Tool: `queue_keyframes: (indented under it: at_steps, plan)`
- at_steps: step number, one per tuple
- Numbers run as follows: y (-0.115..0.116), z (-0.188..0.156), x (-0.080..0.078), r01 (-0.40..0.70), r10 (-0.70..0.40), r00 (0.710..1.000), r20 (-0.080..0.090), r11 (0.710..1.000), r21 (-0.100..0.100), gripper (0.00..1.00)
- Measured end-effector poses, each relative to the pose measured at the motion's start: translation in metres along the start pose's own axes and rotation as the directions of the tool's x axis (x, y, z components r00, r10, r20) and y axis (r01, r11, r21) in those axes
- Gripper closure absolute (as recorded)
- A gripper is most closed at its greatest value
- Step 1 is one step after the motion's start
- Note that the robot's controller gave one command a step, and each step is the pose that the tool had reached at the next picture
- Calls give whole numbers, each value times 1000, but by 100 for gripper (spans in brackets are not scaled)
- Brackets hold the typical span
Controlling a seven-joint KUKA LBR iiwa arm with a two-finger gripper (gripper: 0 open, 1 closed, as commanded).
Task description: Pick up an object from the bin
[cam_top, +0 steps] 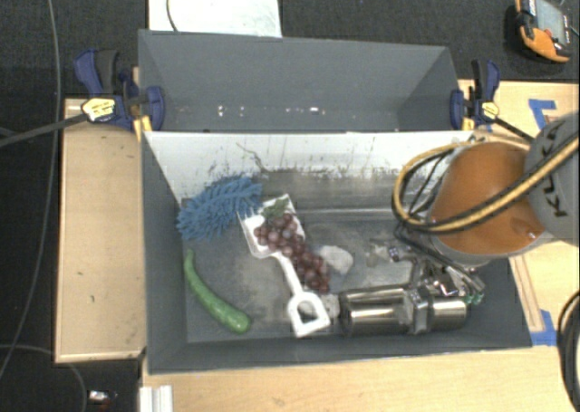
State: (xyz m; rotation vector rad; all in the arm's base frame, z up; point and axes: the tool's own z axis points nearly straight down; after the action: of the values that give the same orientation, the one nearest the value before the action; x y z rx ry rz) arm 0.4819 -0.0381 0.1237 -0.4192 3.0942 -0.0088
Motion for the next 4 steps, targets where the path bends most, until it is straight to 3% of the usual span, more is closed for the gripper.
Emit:
queue_keyframes:
  at_steps: [1,2,3,4]
  plan:
    - [-115,11,19,125,-125,992,6,992,3,0]
    - [18,50,-5,149,-149,989,10,989,3,0]
    - [-19,51,4,353,-353,935,27,936,20,100]
    - [-19,50,4,354,-354,935,27,935,20,100]
